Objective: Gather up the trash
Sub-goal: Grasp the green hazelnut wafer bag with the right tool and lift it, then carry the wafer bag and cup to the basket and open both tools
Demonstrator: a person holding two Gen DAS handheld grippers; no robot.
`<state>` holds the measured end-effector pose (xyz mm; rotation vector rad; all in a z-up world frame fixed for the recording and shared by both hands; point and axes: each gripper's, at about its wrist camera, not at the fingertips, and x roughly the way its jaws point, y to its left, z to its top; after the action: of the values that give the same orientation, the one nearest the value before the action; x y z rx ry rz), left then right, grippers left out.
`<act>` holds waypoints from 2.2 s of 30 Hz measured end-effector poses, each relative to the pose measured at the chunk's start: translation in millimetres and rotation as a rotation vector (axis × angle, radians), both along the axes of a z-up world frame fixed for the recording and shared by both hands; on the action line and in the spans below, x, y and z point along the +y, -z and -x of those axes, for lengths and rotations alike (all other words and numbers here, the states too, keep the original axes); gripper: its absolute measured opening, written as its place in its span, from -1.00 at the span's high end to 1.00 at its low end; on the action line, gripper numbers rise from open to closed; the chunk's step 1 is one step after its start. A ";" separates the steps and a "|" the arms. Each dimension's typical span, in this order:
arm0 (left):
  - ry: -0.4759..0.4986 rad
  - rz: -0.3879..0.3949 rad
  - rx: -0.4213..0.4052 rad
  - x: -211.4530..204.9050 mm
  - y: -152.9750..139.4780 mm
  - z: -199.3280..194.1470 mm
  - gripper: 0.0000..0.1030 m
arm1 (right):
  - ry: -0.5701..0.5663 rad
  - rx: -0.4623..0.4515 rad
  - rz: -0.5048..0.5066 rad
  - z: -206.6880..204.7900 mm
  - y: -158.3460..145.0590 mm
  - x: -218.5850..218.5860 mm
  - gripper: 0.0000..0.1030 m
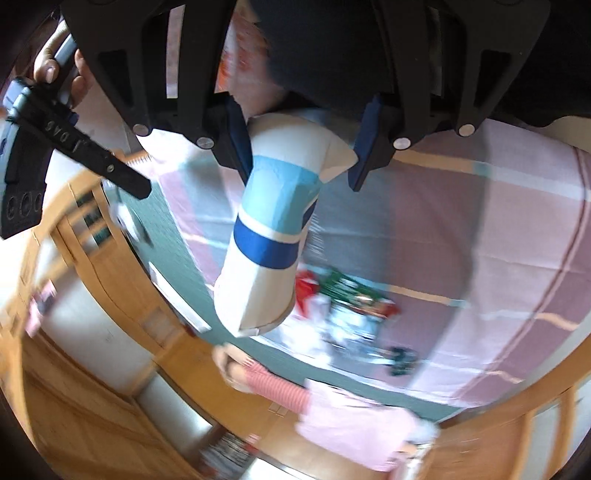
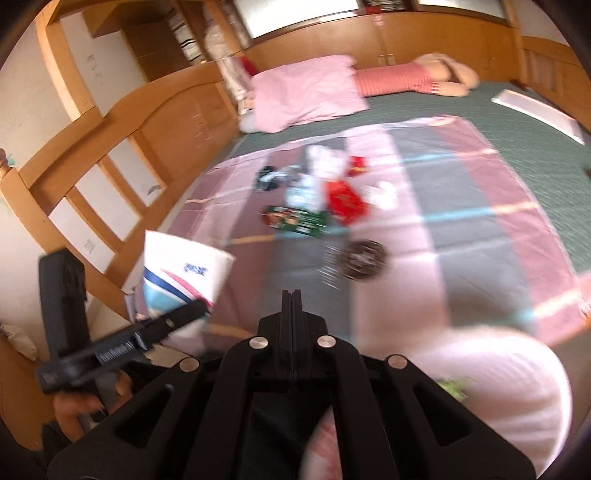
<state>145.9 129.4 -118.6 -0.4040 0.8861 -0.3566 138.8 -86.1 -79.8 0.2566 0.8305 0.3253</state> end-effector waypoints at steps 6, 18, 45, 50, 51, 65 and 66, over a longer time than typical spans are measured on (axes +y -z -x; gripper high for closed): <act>0.029 0.013 0.038 -12.9 11.0 8.0 0.02 | 0.107 0.054 -0.011 13.8 23.2 -51.5 0.94; -0.236 -0.026 0.043 86.2 12.3 -11.0 0.02 | -0.179 0.076 0.238 -201.2 73.5 139.5 -0.34; -0.225 -0.004 0.054 95.7 18.0 1.1 0.02 | -0.271 0.239 0.058 -230.4 93.0 138.3 0.58; -0.177 -0.002 0.025 72.4 4.5 11.4 0.02 | -0.301 0.114 -0.050 -168.5 38.0 93.5 0.58; -0.163 0.002 0.022 66.9 2.6 12.3 0.01 | -0.300 0.101 -0.069 -155.0 30.8 79.8 0.58; 0.189 0.002 0.032 -64.4 1.8 31.3 0.02 | -0.020 0.267 -0.041 35.5 80.4 -102.9 0.45; 0.228 -0.001 0.037 -77.4 3.8 34.3 0.02 | 0.000 0.305 -0.026 44.6 89.6 -107.5 0.27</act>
<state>111.7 52.0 -122.4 -0.3101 0.9711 -0.5597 94.2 -193.6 -169.4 0.3358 1.1270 0.3017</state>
